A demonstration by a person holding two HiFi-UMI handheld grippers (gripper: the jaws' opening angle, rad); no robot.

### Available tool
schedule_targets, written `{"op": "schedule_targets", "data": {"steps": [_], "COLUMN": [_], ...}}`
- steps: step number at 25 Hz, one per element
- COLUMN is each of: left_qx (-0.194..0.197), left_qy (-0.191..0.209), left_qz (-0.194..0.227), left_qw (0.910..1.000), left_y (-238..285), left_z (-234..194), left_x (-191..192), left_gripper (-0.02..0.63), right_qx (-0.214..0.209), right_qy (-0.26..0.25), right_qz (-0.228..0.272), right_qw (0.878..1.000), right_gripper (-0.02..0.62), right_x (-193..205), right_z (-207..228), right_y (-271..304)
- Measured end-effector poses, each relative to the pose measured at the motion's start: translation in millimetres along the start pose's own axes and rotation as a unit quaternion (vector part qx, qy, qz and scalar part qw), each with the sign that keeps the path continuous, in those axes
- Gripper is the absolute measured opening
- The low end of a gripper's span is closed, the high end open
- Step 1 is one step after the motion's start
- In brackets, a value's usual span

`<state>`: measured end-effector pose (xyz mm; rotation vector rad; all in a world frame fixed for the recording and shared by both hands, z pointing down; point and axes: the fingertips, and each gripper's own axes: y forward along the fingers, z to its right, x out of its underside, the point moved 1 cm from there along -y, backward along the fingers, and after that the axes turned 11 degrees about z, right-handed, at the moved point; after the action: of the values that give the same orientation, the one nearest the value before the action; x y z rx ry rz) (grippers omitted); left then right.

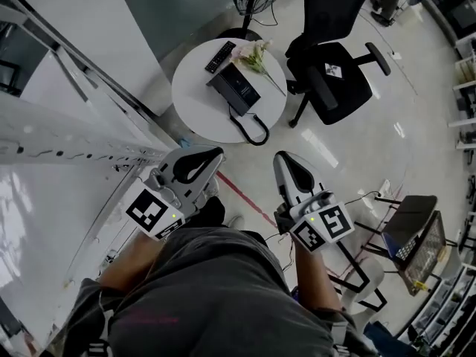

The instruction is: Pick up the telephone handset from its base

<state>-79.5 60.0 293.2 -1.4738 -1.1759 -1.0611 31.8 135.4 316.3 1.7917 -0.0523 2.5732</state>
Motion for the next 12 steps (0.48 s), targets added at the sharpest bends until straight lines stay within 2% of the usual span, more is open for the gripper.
{"op": "schedule_targets", "data": {"steps": [12], "left_qx": [0.028], "left_qy": [-0.017], "left_qz": [-0.001], "left_qw": [0.9995], "left_y": [22], "left_z": [-25], "left_x": [2], "left_gripper": [0.014], "right_qx": [0.008], "right_qy": [-0.011], "right_qz": [0.003], "right_qw": [1.000], "right_gripper": [0.020], "right_x": [-12], "right_z": [10], "right_y": [45]}}
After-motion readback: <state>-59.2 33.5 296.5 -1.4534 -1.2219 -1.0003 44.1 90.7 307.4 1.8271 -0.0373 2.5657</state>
